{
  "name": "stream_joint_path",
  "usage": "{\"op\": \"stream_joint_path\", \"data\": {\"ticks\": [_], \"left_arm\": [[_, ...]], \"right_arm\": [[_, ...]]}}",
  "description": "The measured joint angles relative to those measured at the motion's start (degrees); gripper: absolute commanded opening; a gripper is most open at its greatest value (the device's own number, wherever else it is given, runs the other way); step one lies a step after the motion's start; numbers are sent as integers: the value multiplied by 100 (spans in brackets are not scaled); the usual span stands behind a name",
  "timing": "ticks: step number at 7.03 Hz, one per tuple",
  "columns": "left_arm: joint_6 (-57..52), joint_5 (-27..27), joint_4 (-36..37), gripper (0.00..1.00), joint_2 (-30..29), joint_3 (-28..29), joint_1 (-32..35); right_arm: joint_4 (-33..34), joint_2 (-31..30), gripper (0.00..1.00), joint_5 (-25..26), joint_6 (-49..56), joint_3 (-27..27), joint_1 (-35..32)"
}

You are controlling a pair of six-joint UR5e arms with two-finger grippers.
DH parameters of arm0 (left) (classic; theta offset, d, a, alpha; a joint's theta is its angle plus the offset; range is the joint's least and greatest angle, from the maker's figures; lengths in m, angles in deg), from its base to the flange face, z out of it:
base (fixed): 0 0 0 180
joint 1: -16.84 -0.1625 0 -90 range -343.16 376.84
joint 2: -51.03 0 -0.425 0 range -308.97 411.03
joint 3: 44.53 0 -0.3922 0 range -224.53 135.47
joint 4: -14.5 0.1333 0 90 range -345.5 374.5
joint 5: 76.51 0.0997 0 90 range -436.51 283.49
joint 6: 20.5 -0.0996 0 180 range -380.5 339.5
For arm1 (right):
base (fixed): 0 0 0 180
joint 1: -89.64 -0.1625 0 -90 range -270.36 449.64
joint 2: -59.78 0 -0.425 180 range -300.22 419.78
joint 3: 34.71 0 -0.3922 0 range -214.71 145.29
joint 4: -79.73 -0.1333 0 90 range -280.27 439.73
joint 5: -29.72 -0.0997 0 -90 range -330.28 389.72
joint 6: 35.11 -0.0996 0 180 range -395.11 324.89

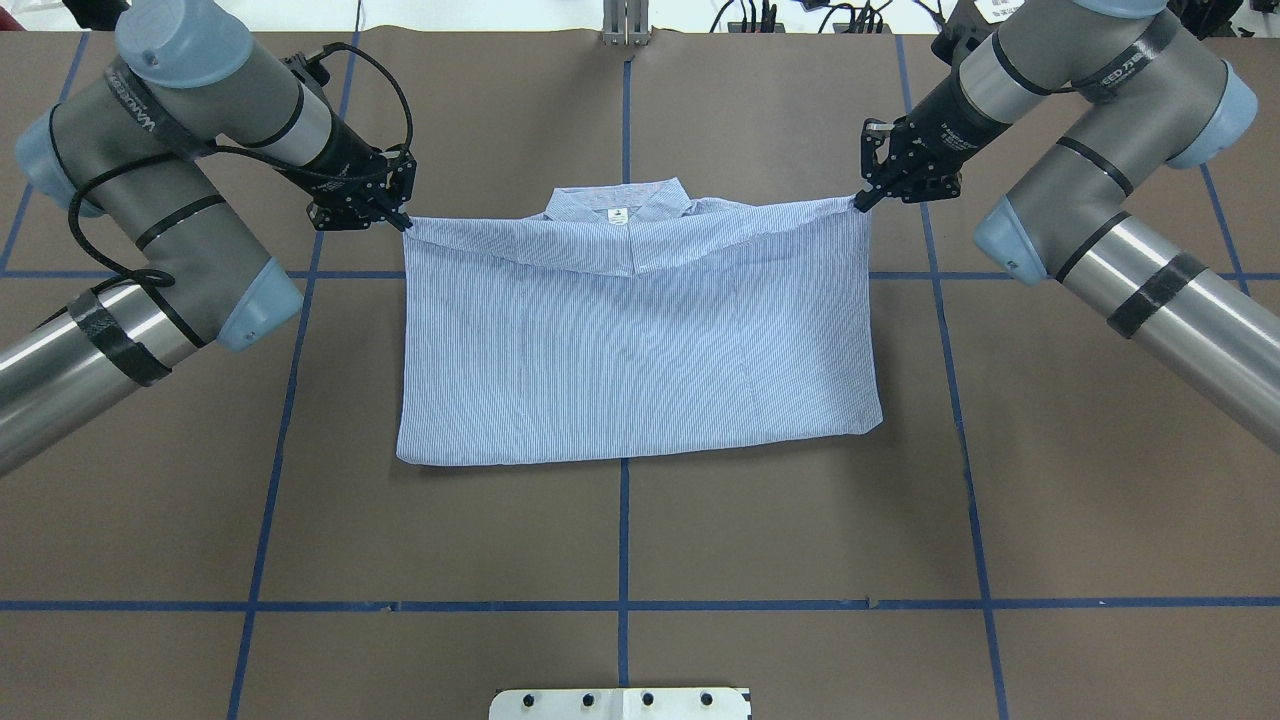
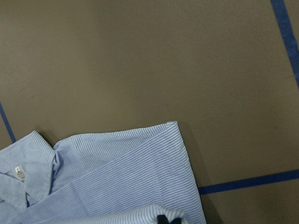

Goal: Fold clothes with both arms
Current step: 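Lower the hem onto the collar and open both grippers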

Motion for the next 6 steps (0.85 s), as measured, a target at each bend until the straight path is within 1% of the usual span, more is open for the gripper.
{"op": "stream_joint_path", "data": {"ticks": [3,4,5,6], "left_arm": [[1,1,-95,0,-45,80,0],[-2,1,-102,33,-60,80,0],[-9,1,-103,80,-66,74,0],[-23,1,-96,100,-68,62,0]], "right_arm": [[-7,125,0,67,0,82,16],[-9,170,34,70,-2,89,23],[-8,198,99,70,-8,92,27],[-4,209,100,73,-11,92,29]]}}
